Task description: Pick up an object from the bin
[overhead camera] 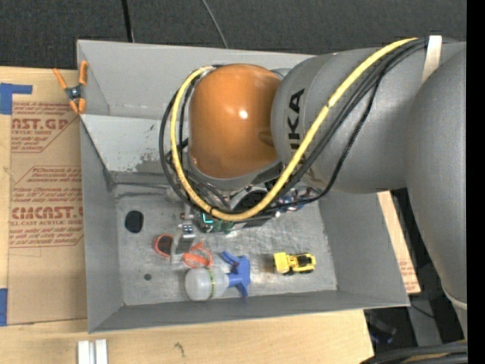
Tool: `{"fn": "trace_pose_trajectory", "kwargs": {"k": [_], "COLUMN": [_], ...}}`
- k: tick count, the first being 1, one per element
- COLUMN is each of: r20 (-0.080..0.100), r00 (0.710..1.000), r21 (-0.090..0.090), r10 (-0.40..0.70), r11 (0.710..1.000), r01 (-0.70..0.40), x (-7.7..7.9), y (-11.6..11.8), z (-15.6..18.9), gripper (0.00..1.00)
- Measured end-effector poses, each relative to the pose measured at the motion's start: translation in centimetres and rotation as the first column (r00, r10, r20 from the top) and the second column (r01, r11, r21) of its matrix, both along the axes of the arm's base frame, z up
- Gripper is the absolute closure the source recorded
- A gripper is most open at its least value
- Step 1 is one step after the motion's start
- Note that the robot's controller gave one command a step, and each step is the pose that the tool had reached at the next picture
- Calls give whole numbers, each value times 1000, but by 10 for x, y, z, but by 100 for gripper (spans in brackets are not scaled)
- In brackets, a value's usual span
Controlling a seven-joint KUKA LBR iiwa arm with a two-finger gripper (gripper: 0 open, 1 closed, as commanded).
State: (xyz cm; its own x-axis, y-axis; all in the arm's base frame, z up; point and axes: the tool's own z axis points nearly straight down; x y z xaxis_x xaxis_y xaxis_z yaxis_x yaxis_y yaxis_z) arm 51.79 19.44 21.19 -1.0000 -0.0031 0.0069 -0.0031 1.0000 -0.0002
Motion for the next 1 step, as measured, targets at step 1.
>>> {"fn": "trace_pose_trajectory", "kwargs": {"k": [1], "r20": [8], "r00": [1000], "r21": [2], "r10": [-2], "r11": [1000], "r01": [2], "x": [2], "y": [-1], "z": [5], "gripper": [0]}}
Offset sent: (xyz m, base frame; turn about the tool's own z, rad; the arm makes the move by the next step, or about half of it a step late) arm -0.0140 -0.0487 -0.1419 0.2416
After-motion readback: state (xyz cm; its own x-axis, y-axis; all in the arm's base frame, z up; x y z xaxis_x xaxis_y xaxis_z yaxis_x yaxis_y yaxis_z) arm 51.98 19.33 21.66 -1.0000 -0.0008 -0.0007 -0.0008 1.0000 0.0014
